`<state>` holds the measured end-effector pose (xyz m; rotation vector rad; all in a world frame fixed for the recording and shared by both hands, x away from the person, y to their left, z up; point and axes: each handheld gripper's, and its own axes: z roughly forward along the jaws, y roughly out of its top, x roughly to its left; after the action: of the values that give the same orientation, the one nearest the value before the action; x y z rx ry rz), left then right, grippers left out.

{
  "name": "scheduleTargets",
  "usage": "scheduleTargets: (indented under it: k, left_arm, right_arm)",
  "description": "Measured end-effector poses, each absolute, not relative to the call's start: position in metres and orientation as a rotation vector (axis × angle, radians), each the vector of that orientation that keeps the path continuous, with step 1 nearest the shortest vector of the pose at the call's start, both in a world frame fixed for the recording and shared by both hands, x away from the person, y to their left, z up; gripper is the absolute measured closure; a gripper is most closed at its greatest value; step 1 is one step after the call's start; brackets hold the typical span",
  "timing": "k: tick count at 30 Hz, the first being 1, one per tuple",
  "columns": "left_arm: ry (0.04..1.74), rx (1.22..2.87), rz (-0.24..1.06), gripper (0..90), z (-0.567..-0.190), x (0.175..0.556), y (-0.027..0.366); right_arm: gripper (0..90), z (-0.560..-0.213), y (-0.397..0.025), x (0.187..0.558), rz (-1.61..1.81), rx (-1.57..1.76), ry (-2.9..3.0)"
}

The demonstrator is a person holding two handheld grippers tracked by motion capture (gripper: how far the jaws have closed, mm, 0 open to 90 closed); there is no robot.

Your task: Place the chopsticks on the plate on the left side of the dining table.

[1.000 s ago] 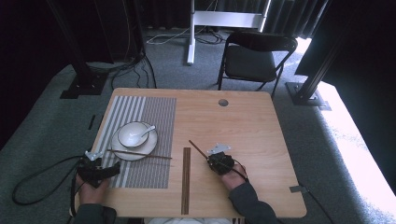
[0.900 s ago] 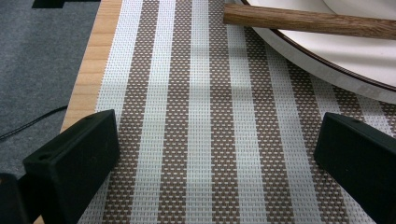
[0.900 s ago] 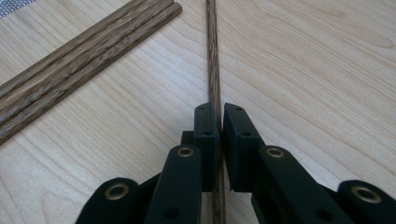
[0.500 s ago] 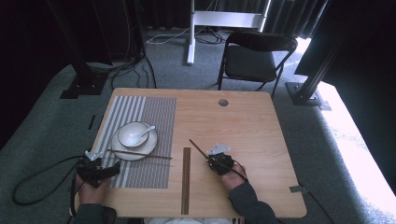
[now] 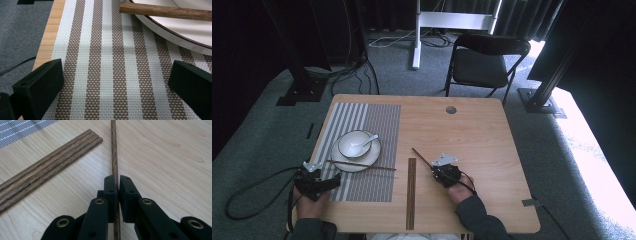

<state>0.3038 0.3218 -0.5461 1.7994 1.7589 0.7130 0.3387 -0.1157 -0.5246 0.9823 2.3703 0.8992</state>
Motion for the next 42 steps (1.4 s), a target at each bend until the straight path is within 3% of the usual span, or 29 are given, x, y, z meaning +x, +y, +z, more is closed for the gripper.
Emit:
scheduleTargets:
  k: [42]
  left_arm:
    - [1.759,1.799,0.713,0.3,-0.546,0.304,0.322]
  right_arm:
    - [84.3,-0.500,-0.099,0.331,0.987,0.847,2.361]
